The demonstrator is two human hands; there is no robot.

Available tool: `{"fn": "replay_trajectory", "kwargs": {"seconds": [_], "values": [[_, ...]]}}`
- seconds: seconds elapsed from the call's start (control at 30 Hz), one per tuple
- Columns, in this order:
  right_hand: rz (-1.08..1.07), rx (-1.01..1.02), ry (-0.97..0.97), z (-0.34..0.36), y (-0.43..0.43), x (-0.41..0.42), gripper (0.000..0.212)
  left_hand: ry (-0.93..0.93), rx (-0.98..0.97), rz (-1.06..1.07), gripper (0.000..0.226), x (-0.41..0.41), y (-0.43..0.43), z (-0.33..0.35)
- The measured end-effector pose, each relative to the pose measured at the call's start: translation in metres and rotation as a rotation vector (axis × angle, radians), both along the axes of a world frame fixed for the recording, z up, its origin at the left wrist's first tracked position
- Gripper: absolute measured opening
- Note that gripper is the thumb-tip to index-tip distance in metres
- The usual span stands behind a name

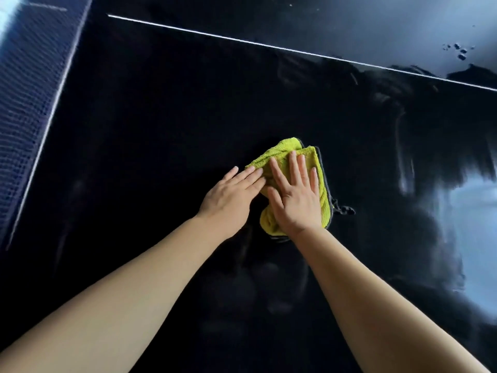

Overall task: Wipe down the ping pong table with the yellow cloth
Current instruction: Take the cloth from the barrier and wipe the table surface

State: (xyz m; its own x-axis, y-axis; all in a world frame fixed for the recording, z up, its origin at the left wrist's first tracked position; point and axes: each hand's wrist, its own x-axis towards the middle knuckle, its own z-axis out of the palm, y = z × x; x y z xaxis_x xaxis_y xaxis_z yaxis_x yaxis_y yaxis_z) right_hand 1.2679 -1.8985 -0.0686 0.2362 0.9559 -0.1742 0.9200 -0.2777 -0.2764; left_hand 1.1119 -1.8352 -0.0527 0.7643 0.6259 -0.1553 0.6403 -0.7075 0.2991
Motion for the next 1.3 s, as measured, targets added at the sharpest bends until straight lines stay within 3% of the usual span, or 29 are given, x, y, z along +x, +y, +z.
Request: {"fn": "replay_trajectory", "kwargs": {"seconds": [0.33, 0.7, 0.93, 1.3], "values": [[0.484, 0.001, -0.033, -0.003, 0.096, -0.207, 0.066, -0.053, 0.016, 0.539, 0.053, -0.207, 0.016, -0.005], [0.735, -0.005, -0.045, -0.004, 0.126, -0.358, 0.062, -0.142, -0.018, 0.927, 0.053, -0.317, -0.021, 0.015], [0.702, 0.022, 0.039, -0.005, 0.129, -0.328, 0.062, -0.160, 0.011, 0.968, 0.045, -0.304, -0.020, 0.024], [0.318, 0.053, 0.035, -0.009, 0.096, -0.098, 0.064, -0.164, 0.109, 0.649, 0.035, -0.134, 0.009, 0.017]]}}
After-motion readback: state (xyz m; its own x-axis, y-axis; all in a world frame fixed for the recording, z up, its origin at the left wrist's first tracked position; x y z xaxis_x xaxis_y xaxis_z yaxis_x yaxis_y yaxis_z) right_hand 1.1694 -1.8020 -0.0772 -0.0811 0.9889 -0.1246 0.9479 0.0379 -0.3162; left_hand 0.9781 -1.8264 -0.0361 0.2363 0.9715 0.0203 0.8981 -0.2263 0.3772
